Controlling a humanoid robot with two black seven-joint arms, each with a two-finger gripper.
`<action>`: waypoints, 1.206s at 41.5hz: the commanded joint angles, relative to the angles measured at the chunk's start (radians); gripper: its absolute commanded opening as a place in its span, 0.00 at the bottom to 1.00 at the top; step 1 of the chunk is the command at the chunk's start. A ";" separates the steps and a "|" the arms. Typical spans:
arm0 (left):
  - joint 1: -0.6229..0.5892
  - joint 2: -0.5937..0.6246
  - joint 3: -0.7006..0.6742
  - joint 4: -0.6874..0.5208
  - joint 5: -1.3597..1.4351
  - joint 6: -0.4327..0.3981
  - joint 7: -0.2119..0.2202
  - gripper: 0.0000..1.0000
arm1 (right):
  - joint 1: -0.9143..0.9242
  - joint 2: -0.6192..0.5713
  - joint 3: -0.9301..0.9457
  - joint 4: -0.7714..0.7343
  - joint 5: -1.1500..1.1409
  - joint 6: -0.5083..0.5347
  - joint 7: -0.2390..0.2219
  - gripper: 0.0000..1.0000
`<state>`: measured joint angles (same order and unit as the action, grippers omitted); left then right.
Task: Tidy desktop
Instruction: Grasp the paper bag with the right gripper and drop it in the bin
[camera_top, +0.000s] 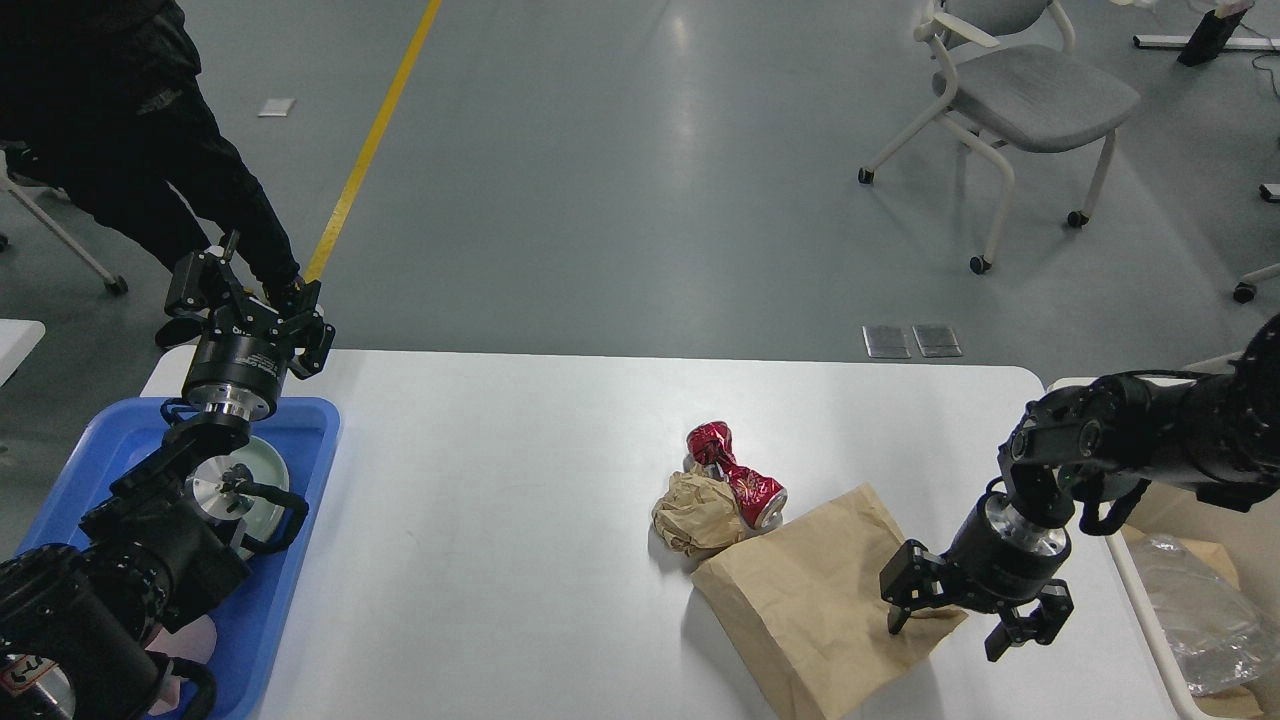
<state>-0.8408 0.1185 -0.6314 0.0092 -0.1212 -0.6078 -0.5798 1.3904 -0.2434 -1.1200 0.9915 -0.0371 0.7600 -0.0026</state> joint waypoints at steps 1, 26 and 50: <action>0.002 0.000 -0.001 0.000 0.000 -0.001 0.000 0.97 | -0.030 -0.005 0.019 -0.030 0.000 -0.016 0.000 0.98; 0.000 0.000 -0.001 0.000 0.000 0.000 0.000 0.97 | -0.060 -0.128 -0.030 -0.020 0.008 -0.273 -0.004 0.00; 0.000 0.000 -0.001 0.000 0.000 0.000 0.000 0.97 | 0.380 -0.493 0.022 0.076 0.005 -0.334 0.001 0.00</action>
<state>-0.8404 0.1183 -0.6316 0.0092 -0.1212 -0.6078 -0.5798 1.6317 -0.6573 -1.1233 1.0426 -0.0321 0.4176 -0.0015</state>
